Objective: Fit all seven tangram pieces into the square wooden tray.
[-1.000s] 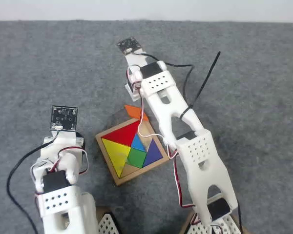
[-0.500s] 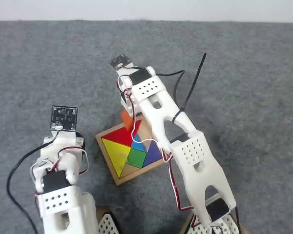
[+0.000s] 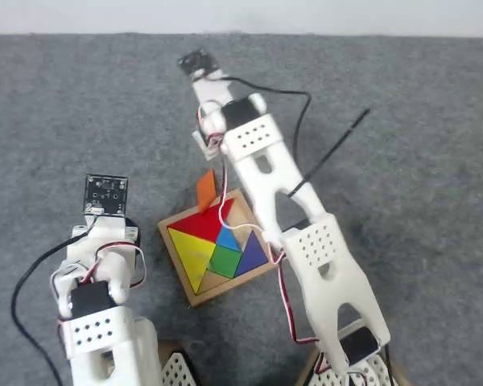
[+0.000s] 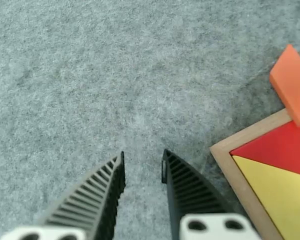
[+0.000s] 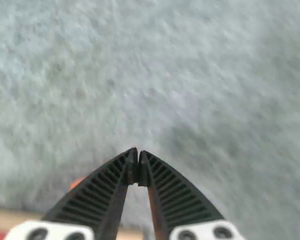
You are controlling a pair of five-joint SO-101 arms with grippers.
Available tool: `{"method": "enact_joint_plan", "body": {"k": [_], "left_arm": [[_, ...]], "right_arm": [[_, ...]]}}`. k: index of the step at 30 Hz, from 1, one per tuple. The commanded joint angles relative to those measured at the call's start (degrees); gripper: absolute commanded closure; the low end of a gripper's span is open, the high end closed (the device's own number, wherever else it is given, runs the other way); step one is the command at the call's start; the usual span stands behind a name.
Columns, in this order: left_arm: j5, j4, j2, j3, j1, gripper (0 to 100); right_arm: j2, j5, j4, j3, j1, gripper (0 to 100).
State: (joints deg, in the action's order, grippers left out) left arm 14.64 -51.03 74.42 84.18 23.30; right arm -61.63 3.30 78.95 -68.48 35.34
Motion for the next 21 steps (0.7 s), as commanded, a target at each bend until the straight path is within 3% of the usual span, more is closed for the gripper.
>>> {"method": "enact_joint_plan", "body": {"k": [1,8,21], "left_arm": [[0.4,-0.2,-0.3,-0.4,-0.1,89],[0.4,-0.2,-0.3,-0.4,-0.1,89],[0.4,-0.2,-0.3,-0.4,-0.1,89]], "right_arm": [[-2.3,-0.3,-4.6,-3.3,3.4,99.2],[-4.5,5.2,2.2,-3.6,5.8,99.2],[-5.1,5.4,10.3,-9.6,5.1,99.2]]}}
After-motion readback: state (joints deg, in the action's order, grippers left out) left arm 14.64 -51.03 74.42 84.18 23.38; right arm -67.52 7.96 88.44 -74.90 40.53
